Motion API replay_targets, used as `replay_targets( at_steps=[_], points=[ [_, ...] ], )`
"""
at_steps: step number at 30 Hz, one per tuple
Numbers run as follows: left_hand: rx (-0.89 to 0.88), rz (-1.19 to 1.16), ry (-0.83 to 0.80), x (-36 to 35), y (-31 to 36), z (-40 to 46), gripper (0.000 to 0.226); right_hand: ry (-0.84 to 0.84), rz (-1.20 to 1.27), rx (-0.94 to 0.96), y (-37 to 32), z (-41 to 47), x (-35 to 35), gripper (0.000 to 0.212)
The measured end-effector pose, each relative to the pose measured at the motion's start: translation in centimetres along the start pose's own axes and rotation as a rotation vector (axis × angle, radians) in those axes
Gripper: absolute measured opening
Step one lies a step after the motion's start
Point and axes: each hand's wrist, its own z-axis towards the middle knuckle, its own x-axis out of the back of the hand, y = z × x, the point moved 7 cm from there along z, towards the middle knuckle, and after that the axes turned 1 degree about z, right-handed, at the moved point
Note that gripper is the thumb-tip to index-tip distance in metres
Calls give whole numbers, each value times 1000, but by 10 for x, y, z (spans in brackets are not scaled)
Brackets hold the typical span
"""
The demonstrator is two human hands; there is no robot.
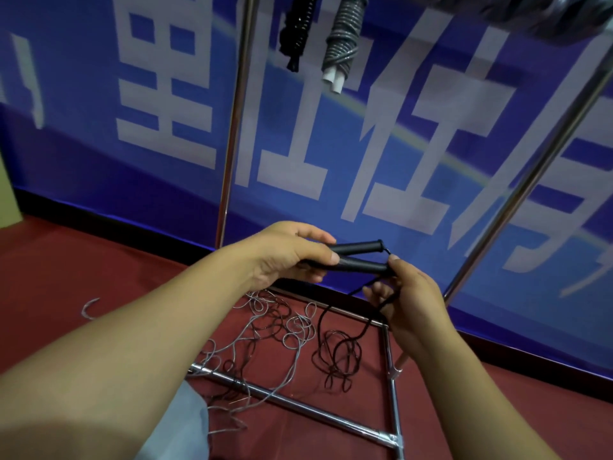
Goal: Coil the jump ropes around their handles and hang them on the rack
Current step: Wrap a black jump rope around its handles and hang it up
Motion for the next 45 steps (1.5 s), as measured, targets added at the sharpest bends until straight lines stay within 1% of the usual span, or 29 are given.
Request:
replay_targets(
  at_steps=[2, 5, 12, 15, 18, 22, 25, 27, 30, 33, 35, 38, 41, 43, 45],
  points=[
    [-22, -82, 77, 2, 0, 1, 24, -8, 39, 0, 3, 2, -4, 14],
    [-42, -198, 210, 6, -3, 4, 18, -36, 1, 11, 11, 2, -8, 18],
    [-11, -303, 449, 17, -18, 12, 8, -127, -153, 23, 28, 2, -14, 22],
    [-19, -371, 549, 25, -22, 13, 10, -223, -240, 10, 30, -4, -22, 22],
    [22, -450, 611, 29, -29, 14, 14, -293, -312, 61, 28, -14, -33, 19],
    [136, -594, 569, 25, -45, 18, 20, -312, -339, 137, 28, -21, -40, 20],
    [179, -678, 498, 17, -50, 20, 28, -343, -484, 182, 33, -21, -41, 18],
    [158, -693, 436, 12, -46, 21, 29, -367, -569, 169, 41, -21, -41, 17],
    [112, -705, 381, 10, -35, 19, 26, -416, -596, 117, 51, -23, -44, 15],
    [62, -704, 376, 19, -24, 18, 28, -423, -568, 62, 49, -24, -48, 30],
    [32, -715, 389, 28, -18, 18, 31, -397, -558, 49, 44, -24, -48, 33],
    [15, -722, 380, 35, -14, 18, 36, -377, -630, 50, 44, -21, -45, 33],
    [2, -712, 375, 37, -15, 17, 38, -410, -700, 40, 50, -22, -45, 33],
    [-9, -708, 370, 37, -14, 16, 38, -411, -730, 59, 51, -25, -48, 41],
    [-20, -710, 357, 36, -12, 16, 39, -362, -790, 109, 46, -26, -48, 50]
  ],
)
